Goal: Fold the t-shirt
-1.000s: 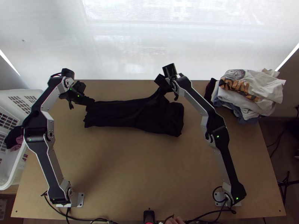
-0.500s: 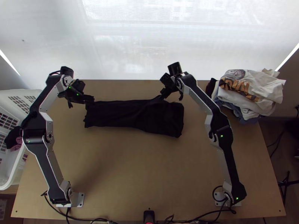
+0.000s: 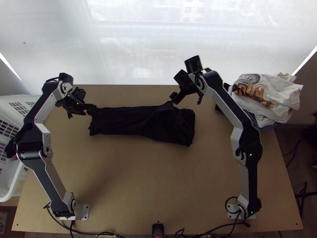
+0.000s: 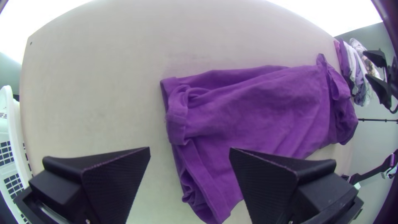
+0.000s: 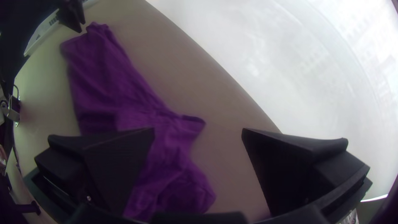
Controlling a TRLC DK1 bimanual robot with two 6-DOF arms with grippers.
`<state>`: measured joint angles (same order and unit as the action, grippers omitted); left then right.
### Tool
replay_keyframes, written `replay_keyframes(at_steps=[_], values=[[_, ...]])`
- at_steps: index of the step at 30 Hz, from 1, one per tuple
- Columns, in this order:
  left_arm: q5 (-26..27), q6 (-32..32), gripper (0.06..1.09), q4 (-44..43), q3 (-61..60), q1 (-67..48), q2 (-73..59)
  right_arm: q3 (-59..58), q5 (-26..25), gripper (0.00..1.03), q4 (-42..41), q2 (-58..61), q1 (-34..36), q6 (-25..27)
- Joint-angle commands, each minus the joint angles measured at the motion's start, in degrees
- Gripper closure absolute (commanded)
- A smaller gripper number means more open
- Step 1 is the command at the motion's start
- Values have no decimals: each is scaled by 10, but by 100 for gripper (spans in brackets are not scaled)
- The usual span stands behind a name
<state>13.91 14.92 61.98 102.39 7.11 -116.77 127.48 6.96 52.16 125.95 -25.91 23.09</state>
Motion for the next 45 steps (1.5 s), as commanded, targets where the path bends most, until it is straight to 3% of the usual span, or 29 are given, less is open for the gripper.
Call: replay_keyframes(at_steps=[1, 5, 9, 21, 23, 27, 29, 31, 33, 43, 44, 45], values=[[-6, -38, 19, -61, -61, 0, 15, -87, 9, 5, 8, -59, -56, -7], [-6, -65, 11, -101, -86, -1, 17, -170, 9, 5, -34, -69, -78, -7], [-6, -68, 11, -143, -128, -5, 24, -217, 9, 5, -68, -64, -86, -7], [-6, -80, 11, -162, -143, -32, 7, -223, 8, 5, -87, -24, -81, -5], [-6, -81, 19, -153, -138, -35, 2, -224, 8, 5, -89, -22, -80, -4], [-2, -84, 50, -147, -131, -40, 2, -226, 8, 5, -91, -18, -74, -4], [9, -91, 53, -143, -127, -40, 2, -230, 8, 5, -94, -18, -72, -4], [25, -92, 66, -131, -122, -41, 2, -234, 7, 5, -96, -15, -71, -4], [30, -92, 86, -126, -119, -43, 3, -243, 6, 5, -101, -14, -71, -4], [49, -93, 94, -75, -76, -56, 34, -275, 4, 5, -125, -2, -72, -4], [54, -94, 105, -73, -73, -60, 41, -275, 4, 5, -127, 0, -71, -3], [57, -93, 105, -73, -69, -61, 46, -275, 4, 5, -129, 2, -71, -3]])
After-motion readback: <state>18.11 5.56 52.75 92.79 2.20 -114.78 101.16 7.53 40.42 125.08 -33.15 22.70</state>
